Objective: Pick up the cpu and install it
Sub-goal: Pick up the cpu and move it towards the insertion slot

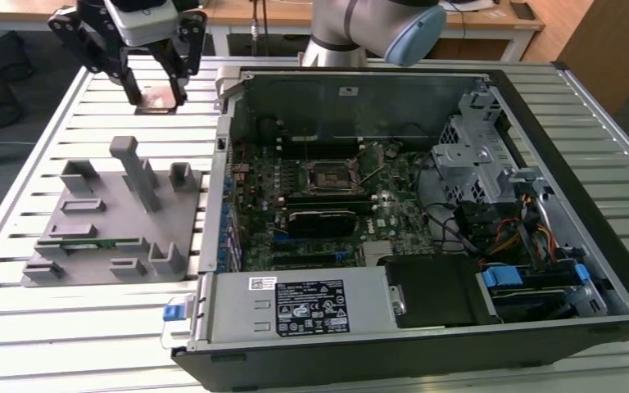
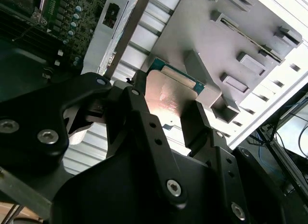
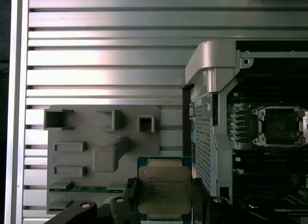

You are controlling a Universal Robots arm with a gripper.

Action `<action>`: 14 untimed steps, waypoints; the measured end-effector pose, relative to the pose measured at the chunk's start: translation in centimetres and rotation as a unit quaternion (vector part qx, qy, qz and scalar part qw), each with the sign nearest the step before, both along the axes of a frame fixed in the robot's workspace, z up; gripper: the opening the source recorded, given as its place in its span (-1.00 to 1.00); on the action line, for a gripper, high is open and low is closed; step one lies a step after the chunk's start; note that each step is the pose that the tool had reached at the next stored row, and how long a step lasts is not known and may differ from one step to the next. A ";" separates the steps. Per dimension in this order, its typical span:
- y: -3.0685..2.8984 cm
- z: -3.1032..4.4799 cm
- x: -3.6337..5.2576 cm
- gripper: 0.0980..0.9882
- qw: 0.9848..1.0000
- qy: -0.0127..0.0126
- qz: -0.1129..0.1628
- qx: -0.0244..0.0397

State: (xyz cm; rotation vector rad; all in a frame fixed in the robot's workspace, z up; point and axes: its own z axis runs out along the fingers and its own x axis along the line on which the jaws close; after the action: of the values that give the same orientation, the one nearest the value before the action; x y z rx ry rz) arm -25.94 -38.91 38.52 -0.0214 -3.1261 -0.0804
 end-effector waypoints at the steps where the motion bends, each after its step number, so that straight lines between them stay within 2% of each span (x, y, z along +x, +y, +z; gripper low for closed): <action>1: 0.00 0.00 0.10 -0.02 1.000 0.000 0.000 0.000; 14: 0.00 0.00 1.45 -0.02 1.000 0.000 0.000 0.000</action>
State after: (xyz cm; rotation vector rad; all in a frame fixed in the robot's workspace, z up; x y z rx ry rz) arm -24.49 -38.91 38.52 -0.0215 -3.1260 -0.0803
